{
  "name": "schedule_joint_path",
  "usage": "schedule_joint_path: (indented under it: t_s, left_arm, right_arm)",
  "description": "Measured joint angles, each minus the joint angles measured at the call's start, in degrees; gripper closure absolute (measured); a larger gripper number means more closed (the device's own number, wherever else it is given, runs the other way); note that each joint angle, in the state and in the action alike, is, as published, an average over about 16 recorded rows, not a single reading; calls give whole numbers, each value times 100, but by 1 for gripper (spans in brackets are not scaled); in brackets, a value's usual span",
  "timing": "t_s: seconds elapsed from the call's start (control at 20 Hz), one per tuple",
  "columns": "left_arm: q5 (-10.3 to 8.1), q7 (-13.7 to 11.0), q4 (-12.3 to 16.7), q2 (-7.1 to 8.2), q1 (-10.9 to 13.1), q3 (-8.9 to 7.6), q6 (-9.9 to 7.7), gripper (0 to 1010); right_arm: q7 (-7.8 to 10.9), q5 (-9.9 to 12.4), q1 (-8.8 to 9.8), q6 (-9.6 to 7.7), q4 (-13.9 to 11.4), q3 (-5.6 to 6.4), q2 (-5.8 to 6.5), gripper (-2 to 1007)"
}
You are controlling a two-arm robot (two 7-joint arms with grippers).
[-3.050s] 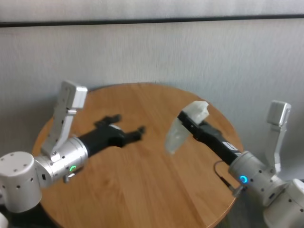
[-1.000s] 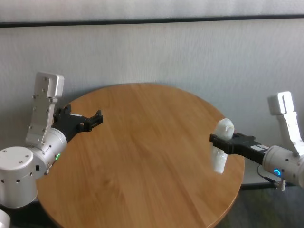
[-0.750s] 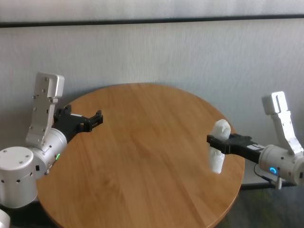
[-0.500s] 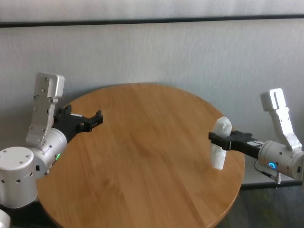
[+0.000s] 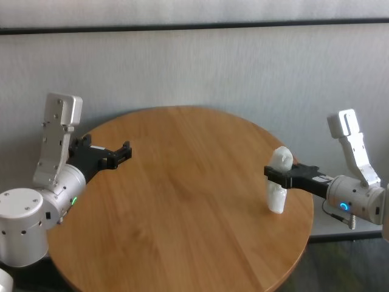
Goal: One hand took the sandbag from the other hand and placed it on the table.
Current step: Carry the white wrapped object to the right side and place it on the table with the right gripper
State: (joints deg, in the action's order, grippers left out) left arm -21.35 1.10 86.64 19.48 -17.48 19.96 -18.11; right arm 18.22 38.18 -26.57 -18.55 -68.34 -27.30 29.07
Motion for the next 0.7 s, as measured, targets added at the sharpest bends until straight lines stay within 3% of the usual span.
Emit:
schedule_joint_path:
  t_s: [0.3,0.7]
  left_arm:
    - [-2,2,0,1,0,3,2,8]
    - [-4,3,0,2,0,6,4,8]
  right_arm:
    - [27,-24,-34,18,49,-16,-19,368]
    - [9,-3,-5,29,15,-2,-10,184]
